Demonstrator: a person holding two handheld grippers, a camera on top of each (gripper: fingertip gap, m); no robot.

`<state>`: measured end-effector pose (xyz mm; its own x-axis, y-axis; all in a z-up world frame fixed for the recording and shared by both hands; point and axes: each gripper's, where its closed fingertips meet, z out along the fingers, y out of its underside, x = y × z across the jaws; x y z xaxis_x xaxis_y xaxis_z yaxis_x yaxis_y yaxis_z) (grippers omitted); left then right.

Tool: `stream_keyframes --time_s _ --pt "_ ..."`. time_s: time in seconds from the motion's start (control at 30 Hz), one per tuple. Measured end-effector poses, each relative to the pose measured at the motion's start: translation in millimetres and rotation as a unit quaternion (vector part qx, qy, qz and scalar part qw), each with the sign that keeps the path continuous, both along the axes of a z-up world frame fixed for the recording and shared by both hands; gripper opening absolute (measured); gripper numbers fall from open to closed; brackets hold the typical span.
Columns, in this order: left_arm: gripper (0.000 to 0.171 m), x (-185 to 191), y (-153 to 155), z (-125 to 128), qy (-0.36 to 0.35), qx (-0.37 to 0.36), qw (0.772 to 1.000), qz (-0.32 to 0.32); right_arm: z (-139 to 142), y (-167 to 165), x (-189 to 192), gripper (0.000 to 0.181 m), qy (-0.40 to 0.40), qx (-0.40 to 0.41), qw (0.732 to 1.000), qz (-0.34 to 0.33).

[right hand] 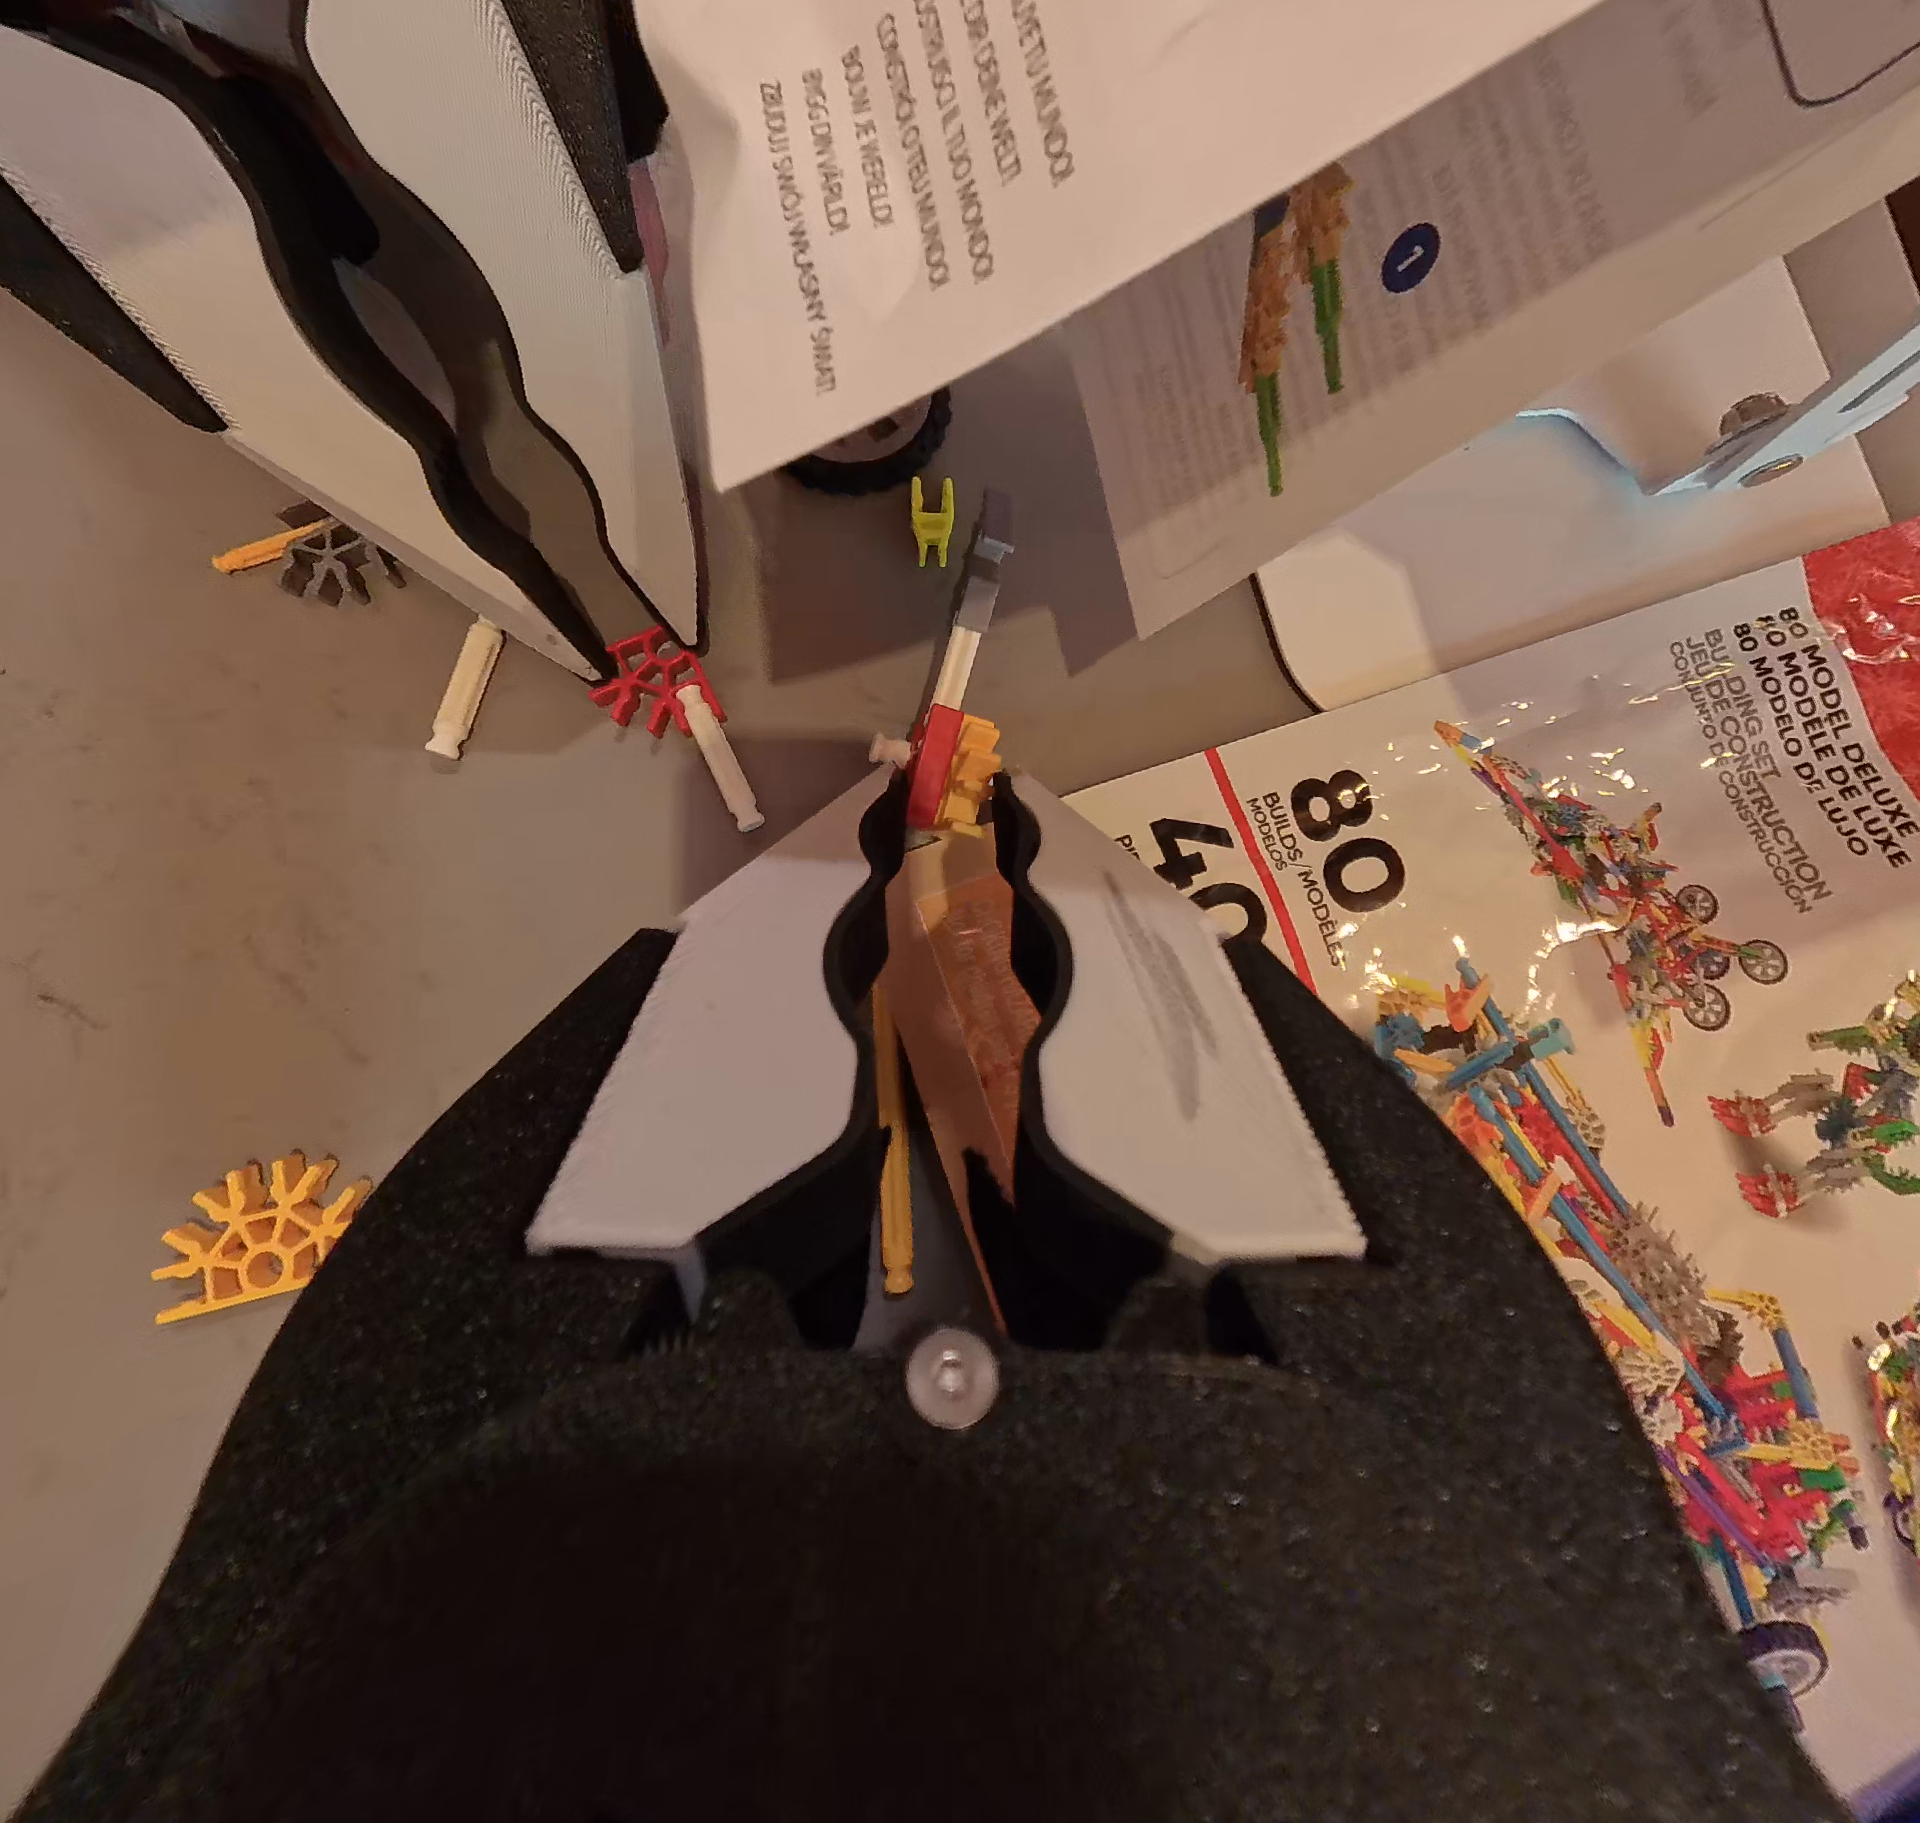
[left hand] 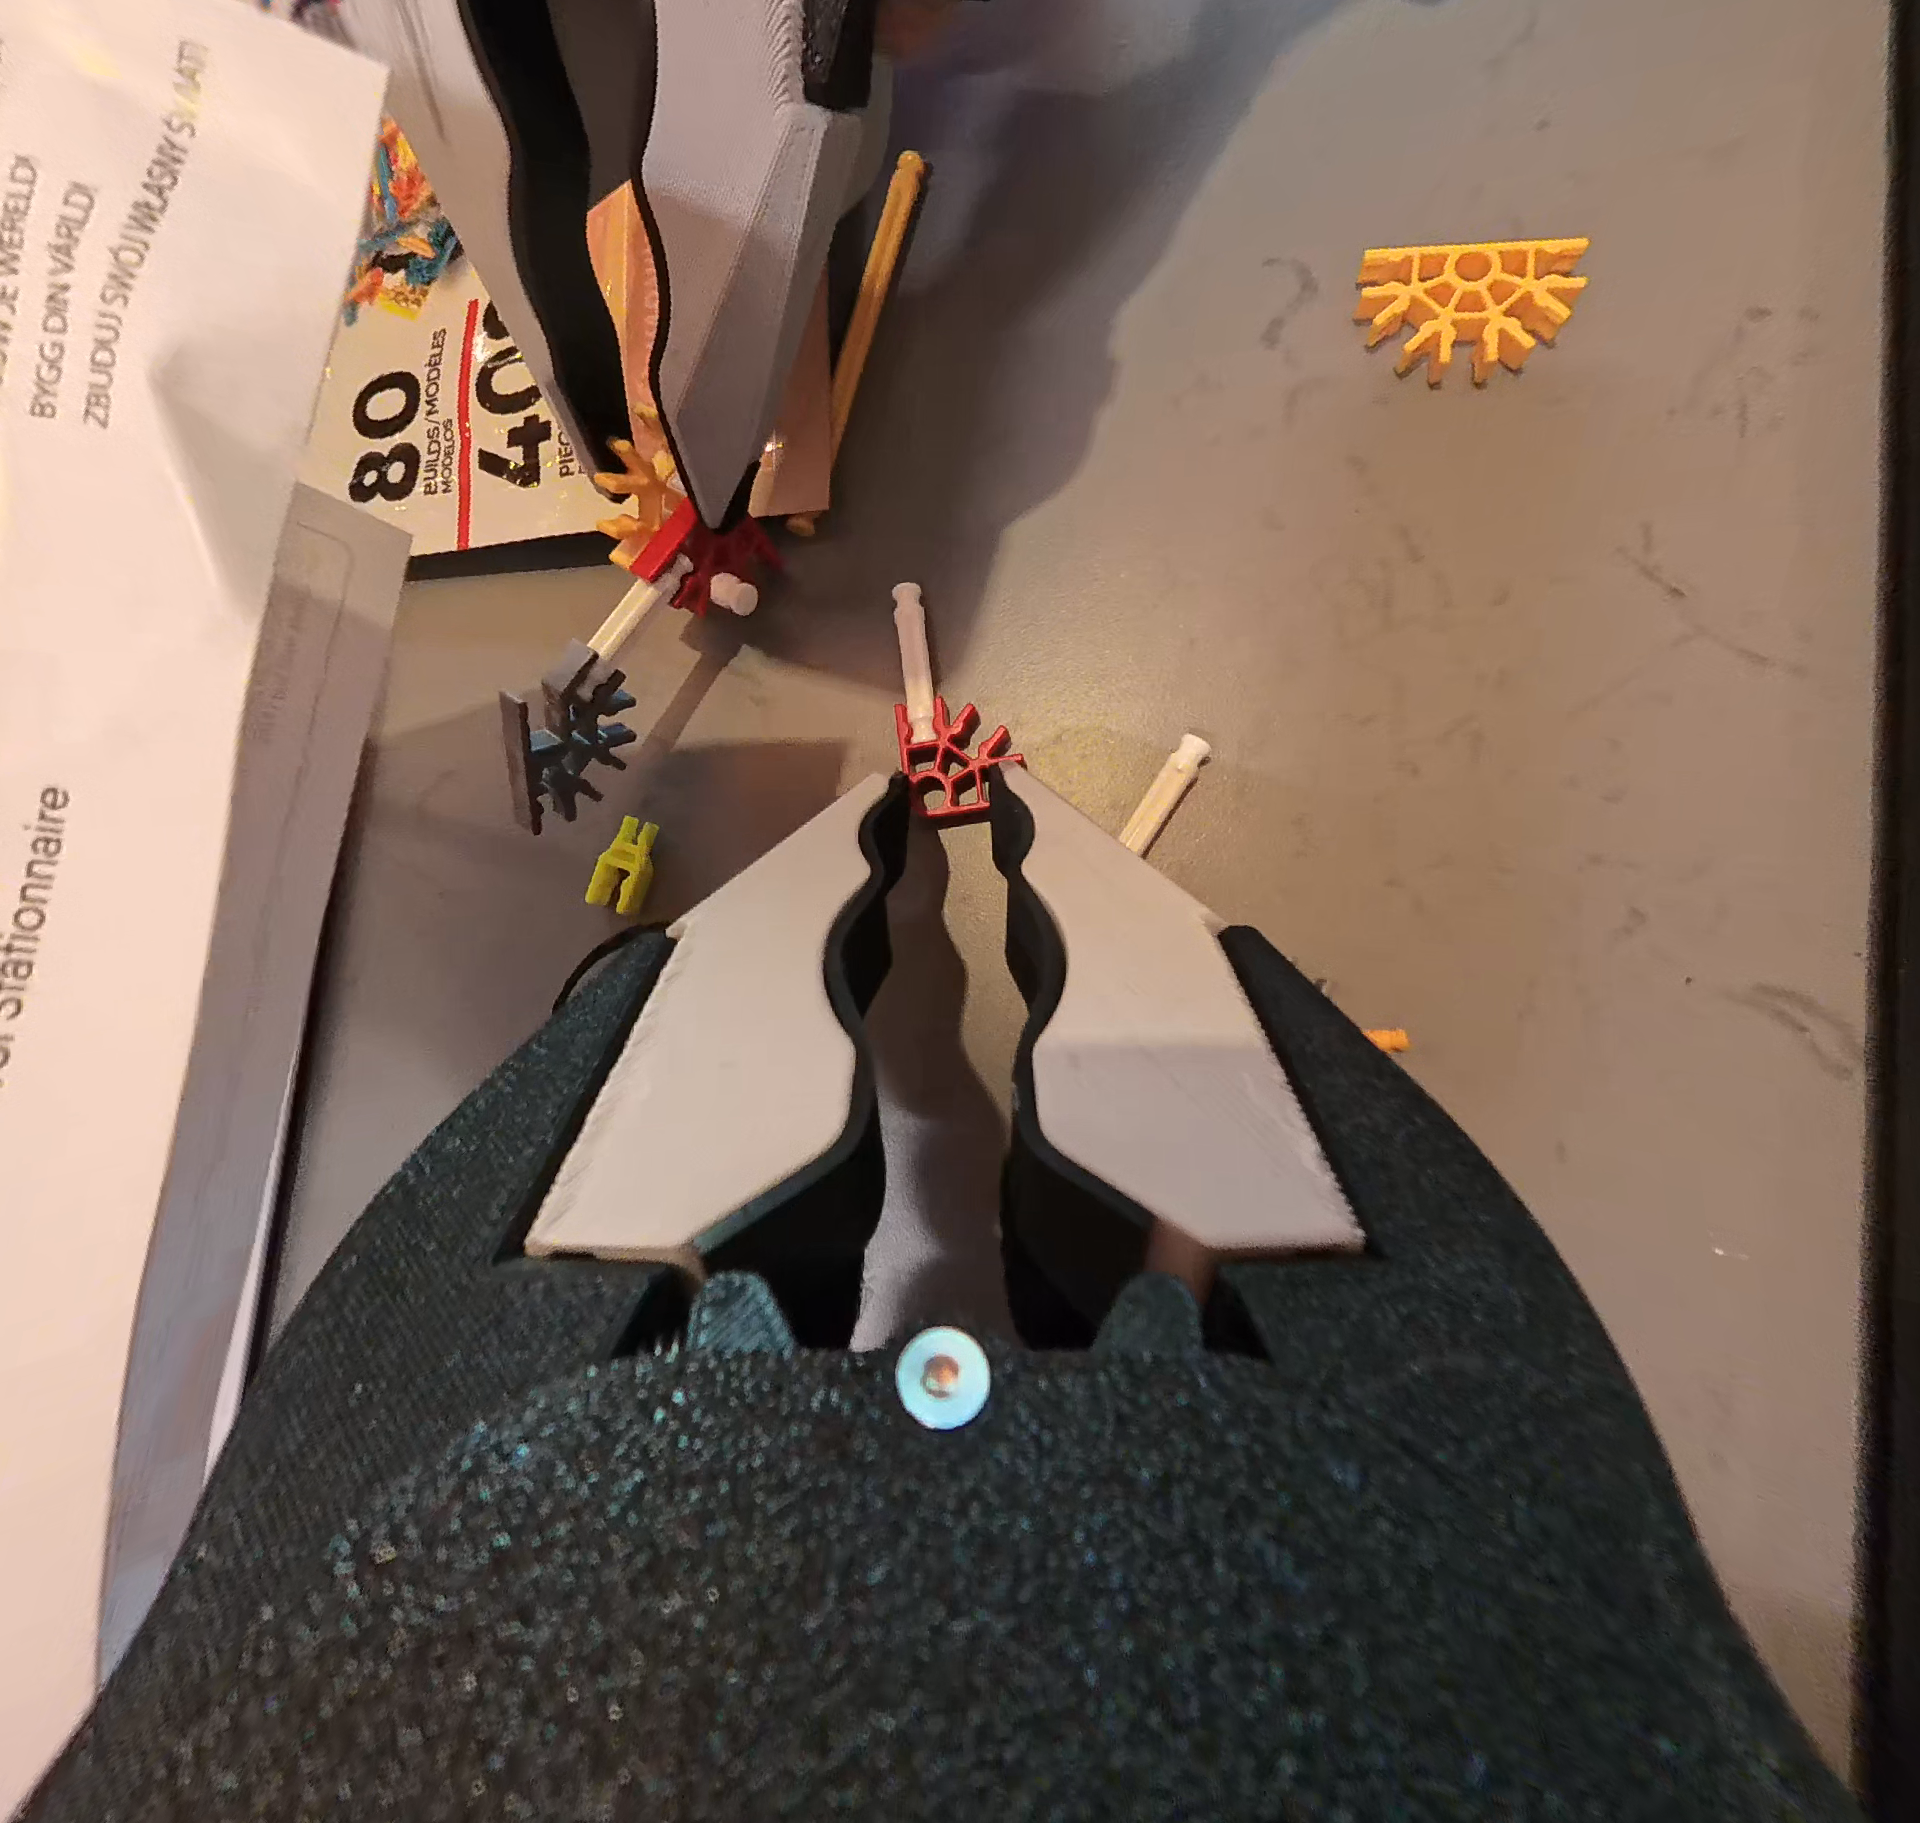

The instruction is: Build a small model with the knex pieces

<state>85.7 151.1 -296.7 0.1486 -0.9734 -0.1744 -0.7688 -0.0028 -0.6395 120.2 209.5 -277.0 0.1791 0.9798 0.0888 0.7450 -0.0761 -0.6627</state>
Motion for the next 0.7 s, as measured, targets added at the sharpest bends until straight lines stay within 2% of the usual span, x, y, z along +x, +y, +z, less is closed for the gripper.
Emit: stream_keyframes --time_s 0.13,0.23,0.4,0.57,0.7 --pt "0.013 0.4 -2.3 -0.1 0.007 0.02 1.0 -0.001 0.2 -1.6 -0.3 0.015 0.0 0.002 1.0 0.002" --pt "0.007 2.2 -5.7 -0.7 0.013 0.042 0.999 -0.002 1.9 -2.9 -1.1 0.006 0.007 0.003 1.0 0.003" --pt "0.005 2.6 -4.3 -0.3 0.031 0.09 0.996 0.005 1.6 -4.2 0.6 0.006 0.007 0.004 1.0 0.004" --pt "0.024 0.4 2.4 9.0 0.004 0.061 0.998 0.026 7.3 -6.9 1.2 0.006 0.02 0.0 1.0 0.005" --pt "0.028 2.7 4.9 3.5 0.007 0.035 0.999 0.039 10.5 -7.9 -1.3 0.013 0.024 0.007 1.0 0.007"
